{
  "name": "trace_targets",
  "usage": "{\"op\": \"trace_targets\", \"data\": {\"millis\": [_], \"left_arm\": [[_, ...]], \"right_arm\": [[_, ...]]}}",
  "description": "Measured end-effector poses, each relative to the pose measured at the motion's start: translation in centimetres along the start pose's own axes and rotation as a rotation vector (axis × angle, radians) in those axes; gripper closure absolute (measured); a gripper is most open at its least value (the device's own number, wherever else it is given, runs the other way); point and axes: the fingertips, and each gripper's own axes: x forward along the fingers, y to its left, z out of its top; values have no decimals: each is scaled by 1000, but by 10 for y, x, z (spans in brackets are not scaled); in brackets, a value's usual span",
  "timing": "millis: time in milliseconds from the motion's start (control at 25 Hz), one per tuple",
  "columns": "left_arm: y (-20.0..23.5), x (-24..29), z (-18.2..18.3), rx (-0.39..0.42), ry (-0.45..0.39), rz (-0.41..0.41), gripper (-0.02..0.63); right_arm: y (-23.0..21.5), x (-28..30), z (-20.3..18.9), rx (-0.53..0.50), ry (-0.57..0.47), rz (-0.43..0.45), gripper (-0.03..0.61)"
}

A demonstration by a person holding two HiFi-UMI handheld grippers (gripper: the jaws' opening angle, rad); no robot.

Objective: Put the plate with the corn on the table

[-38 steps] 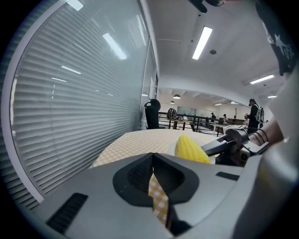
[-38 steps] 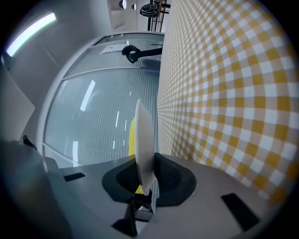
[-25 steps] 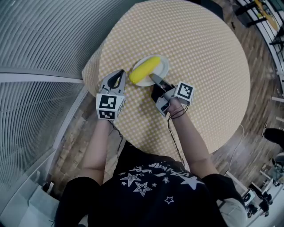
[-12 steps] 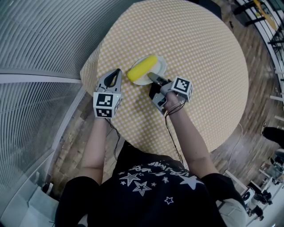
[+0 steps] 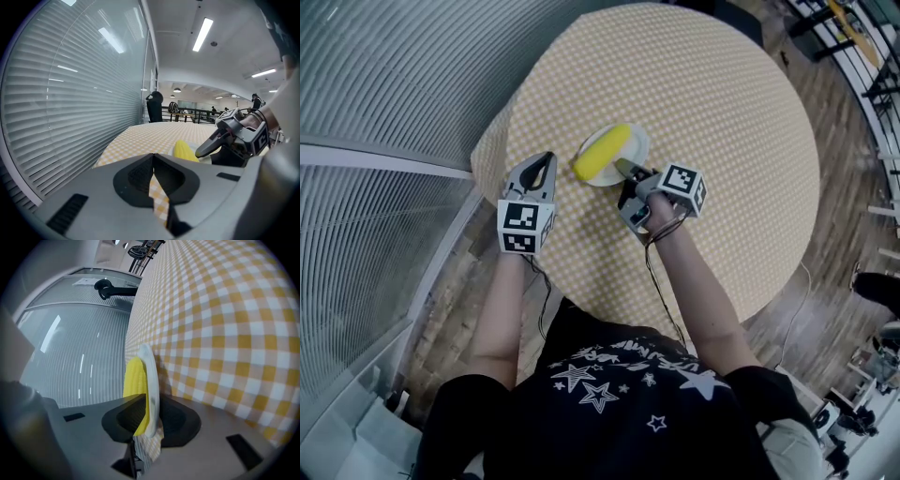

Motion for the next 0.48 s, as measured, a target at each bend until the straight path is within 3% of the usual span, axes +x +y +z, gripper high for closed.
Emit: {"op": "trace_targets", "data": {"millis": [160,360,480], "left_arm": [[0,-10,1,13,0,19,606],[-6,-26,3,23,1,39,606],[-13,-37,5,28,1,45,606]], "right_arm": [[-2,-9,-2,-32,3,-3,483],[8,-10,-12,-122,64,11,369],[7,-17,-17,-191,65,-32,341]]}}
